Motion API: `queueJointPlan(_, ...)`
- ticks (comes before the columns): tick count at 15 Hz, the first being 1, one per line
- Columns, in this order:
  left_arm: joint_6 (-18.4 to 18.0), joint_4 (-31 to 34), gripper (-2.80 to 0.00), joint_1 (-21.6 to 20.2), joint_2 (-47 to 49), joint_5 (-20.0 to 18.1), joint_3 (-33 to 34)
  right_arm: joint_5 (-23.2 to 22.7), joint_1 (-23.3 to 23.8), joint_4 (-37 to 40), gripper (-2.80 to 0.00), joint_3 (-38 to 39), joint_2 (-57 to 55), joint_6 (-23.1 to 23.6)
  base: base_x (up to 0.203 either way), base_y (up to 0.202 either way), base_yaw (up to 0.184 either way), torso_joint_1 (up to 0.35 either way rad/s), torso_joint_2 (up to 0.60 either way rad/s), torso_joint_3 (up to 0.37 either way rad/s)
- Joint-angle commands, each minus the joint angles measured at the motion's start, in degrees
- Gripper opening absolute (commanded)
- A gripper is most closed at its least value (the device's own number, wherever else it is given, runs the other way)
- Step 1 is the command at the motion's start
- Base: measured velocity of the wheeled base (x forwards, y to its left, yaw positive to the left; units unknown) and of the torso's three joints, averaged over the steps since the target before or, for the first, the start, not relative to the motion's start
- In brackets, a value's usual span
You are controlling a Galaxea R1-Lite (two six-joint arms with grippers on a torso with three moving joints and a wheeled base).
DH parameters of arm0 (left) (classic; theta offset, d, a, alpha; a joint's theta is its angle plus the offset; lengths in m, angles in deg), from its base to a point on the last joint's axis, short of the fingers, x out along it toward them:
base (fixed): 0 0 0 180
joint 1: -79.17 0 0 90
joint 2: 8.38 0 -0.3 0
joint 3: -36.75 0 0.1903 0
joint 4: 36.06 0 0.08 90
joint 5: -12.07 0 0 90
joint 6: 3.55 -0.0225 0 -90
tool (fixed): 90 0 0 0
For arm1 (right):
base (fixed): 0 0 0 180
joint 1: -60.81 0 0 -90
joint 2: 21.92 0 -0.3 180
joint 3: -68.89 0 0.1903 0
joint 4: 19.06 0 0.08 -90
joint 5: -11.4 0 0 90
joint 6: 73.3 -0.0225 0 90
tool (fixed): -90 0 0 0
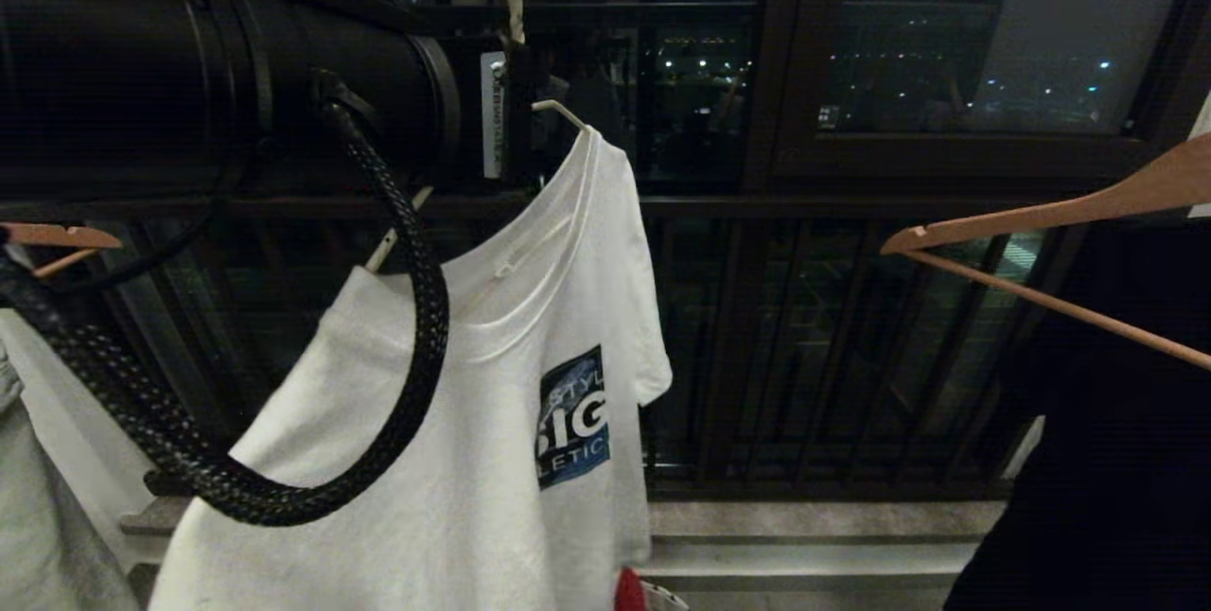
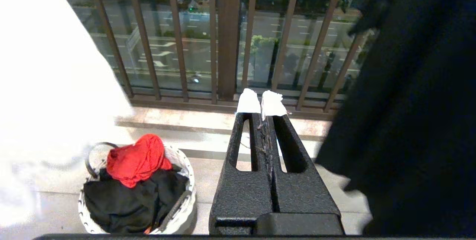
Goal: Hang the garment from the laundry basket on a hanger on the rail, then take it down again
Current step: Take the clothes off the clothes rack
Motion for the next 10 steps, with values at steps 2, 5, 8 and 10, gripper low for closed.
queueJointPlan(2, 0.0, -2.9, -2.80, 0.0, 1.2, 0.1, 2.1, 0.0, 0.0, 0.1, -2.80, 0.0, 0.0, 0.0, 0.000, 0.000, 0.000, 0.000, 0.00, 0.000)
queueJointPlan(5, -0.1, -3.6, -2.80, 0.0, 1.2, 0.2, 1.8, 0.0, 0.0, 0.1, -2.80, 0.1, 0.0, 0.0, 0.000, 0.000, 0.000, 0.000, 0.00, 0.000)
queueJointPlan(8, -0.1, -3.6, -2.80, -0.1, 0.9, 0.3, 1.5, 0.0, 0.0, 0.1, -2.80, 0.0, 0.0, 0.0, 0.000, 0.000, 0.000, 0.000, 0.00, 0.000)
queueJointPlan(10, 0.1, -3.6, -2.80, -0.2, 0.6, 0.4, 0.9, 0.0, 0.0, 0.1, -2.80, 0.0, 0.0, 0.0, 0.000, 0.000, 0.000, 0.000, 0.00, 0.000)
